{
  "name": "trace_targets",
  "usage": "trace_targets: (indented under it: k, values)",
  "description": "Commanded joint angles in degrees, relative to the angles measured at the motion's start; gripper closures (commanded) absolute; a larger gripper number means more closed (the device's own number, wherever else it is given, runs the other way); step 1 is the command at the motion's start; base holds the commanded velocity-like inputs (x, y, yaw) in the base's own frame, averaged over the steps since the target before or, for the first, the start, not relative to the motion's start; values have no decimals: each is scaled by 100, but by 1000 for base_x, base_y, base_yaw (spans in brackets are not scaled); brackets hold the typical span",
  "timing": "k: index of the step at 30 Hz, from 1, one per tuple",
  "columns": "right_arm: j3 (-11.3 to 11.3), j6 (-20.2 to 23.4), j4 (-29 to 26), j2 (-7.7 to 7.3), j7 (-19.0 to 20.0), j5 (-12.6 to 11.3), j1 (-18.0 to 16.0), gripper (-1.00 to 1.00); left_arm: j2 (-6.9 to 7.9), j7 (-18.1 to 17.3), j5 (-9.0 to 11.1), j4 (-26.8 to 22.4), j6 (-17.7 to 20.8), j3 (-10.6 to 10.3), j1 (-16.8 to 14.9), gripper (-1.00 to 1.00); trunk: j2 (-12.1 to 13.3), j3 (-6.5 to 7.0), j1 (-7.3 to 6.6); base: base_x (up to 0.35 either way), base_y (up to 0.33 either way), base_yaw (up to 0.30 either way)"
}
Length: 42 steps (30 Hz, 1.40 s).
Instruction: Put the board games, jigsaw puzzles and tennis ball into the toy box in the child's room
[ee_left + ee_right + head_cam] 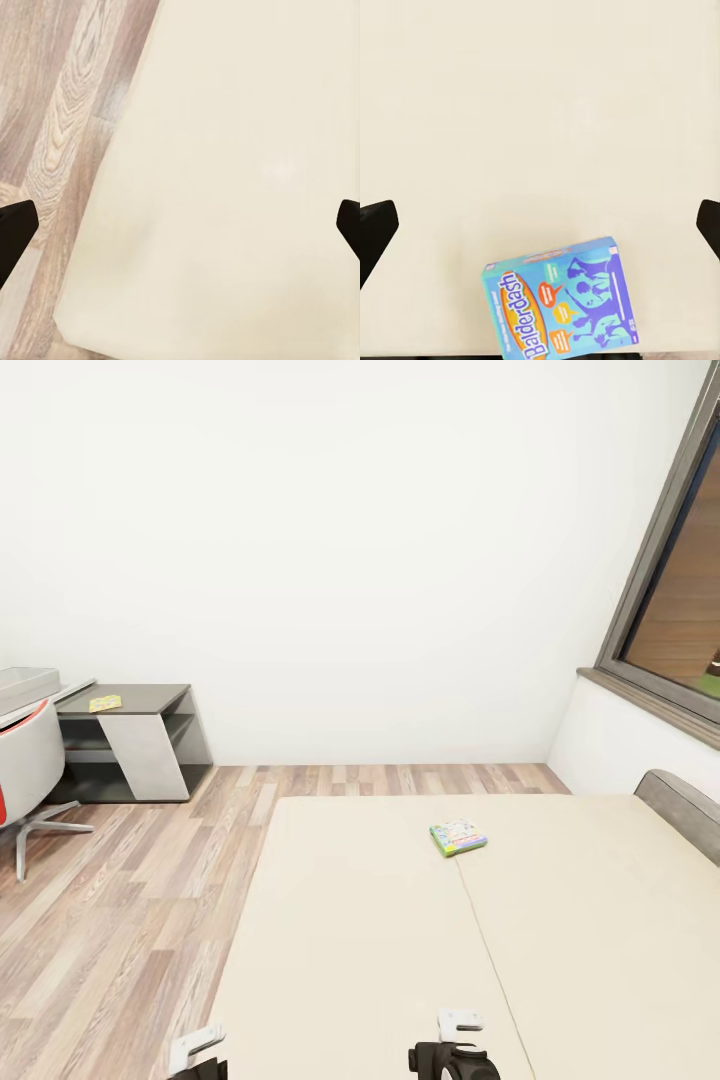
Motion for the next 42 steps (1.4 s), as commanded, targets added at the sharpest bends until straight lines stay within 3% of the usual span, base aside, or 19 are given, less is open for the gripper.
trace_targets:
  k: [1, 22, 28, 32, 38, 42]
  values:
    - [6, 35, -11, 1, -23, -3, -3, -100, -1, 18, 60, -12, 33, -16, -1, -100, -12, -13, 3, 0, -2, 0]
    - [-1, 16, -11, 1, -31, -3, -3, -100, 5, 13, 79, -22, 51, -18, -1, -100, -12, -13, 3, 0, 0, 0]
    - [-15, -123, -12, 1, -33, -31, -3, -100, 29, 11, 91, -60, 230, 7, -15, -100, -12, -13, 3, 0, 0, 0]
    - [-19, -172, -13, -11, -37, -51, -3, -100, 44, -11, 96, -258, 776, 21, -61, -100, -12, -13, 3, 0, 0, 0]
    - [-33, -198, -13, -27, -40, -67, -3, -100, 28, -314, 116, -1514, 2363, 44, -196, -100, -12, -13, 3, 0, 0, 0]
    - [-39, -188, -11, -30, -40, -67, -3, -100, 11, -582, 118, -2146, 3031, 51, -213, -100, -12, -13, 3, 0, 0, 0]
